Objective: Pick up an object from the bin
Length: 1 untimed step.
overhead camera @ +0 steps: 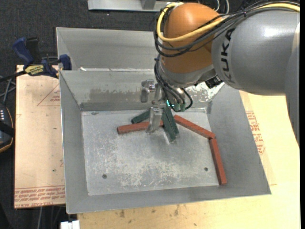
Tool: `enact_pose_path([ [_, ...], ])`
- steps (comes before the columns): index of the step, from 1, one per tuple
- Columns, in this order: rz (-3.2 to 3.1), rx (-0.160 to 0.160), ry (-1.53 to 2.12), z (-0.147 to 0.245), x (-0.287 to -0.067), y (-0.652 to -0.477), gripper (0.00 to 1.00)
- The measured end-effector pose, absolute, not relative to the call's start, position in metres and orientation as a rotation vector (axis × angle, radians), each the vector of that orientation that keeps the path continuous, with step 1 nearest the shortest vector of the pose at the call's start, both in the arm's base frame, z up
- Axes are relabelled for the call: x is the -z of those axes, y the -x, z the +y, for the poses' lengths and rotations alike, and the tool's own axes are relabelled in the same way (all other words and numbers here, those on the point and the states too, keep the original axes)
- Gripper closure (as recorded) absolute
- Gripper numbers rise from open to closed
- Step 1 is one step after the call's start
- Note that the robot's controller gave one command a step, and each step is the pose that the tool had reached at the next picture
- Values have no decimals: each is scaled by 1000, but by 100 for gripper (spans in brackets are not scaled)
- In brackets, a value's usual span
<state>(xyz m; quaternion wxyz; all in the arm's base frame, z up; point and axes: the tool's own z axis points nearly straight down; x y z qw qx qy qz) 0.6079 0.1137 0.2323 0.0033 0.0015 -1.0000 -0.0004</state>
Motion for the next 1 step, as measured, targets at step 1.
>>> enact_pose_path([
  [1, -3143, 2, -2, 113, -237, -609, 0],
])
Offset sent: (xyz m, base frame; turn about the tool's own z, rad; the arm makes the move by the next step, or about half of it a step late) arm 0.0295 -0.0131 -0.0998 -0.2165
